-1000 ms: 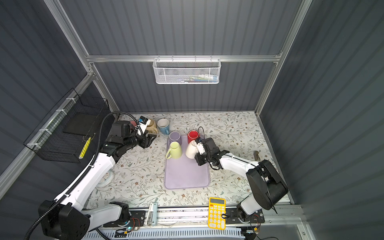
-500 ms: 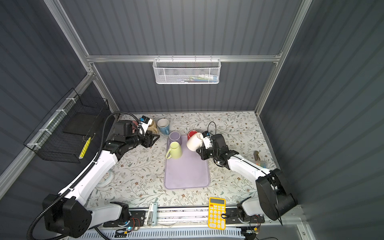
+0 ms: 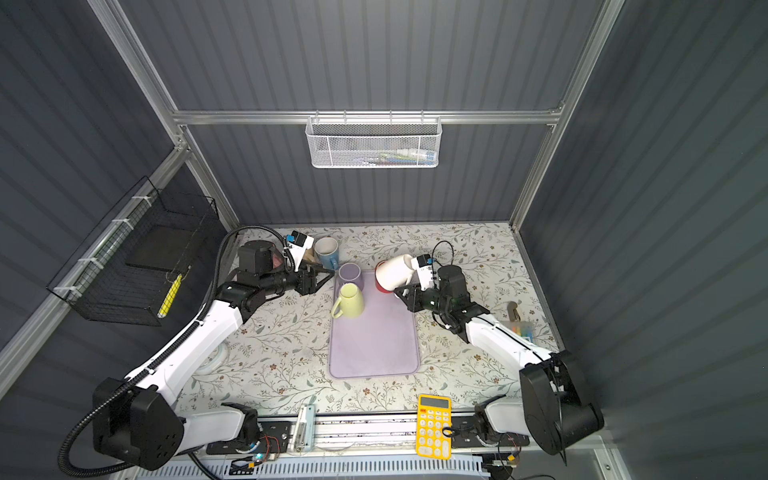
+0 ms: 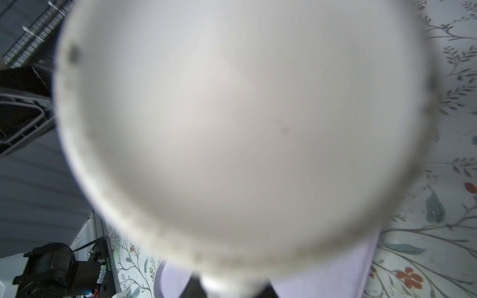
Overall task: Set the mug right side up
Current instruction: 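Raise the white mug toward the left gripper while the left gripper approaches it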
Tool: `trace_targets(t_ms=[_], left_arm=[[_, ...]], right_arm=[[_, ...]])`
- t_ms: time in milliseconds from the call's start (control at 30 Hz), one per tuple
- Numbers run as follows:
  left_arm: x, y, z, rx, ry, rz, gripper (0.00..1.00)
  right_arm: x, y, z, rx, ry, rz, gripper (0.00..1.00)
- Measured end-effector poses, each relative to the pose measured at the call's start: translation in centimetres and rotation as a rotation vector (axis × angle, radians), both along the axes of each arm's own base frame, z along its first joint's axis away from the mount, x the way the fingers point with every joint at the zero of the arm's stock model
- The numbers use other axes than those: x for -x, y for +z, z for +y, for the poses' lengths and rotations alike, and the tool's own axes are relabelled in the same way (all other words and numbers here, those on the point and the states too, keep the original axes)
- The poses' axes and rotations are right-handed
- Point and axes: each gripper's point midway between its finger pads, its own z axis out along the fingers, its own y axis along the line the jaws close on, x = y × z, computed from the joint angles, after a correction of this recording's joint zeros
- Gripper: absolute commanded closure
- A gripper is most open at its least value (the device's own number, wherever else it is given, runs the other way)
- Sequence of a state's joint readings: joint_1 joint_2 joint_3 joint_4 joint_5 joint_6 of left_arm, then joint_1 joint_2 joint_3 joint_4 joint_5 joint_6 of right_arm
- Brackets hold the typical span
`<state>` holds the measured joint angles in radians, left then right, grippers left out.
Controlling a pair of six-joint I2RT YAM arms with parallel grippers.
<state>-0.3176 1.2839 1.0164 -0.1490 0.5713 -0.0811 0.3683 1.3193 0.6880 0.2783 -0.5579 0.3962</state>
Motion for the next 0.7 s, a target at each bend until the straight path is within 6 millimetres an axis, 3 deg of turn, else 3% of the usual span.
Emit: trace_targets(t_ms=[300, 700], left_arm=[[0.8, -0.7, -3.2, 0.118, -0.074, 0.057, 0.4], [1.3, 2.0, -6.4, 0.264, -0.172, 0.036, 0.4]], right_arm=[[0.0, 2.7, 1.0, -0.116, 0.039, -0.049, 0.9], [0.7, 4.8, 2.1, -0.216, 0.117, -0.07, 0.9]])
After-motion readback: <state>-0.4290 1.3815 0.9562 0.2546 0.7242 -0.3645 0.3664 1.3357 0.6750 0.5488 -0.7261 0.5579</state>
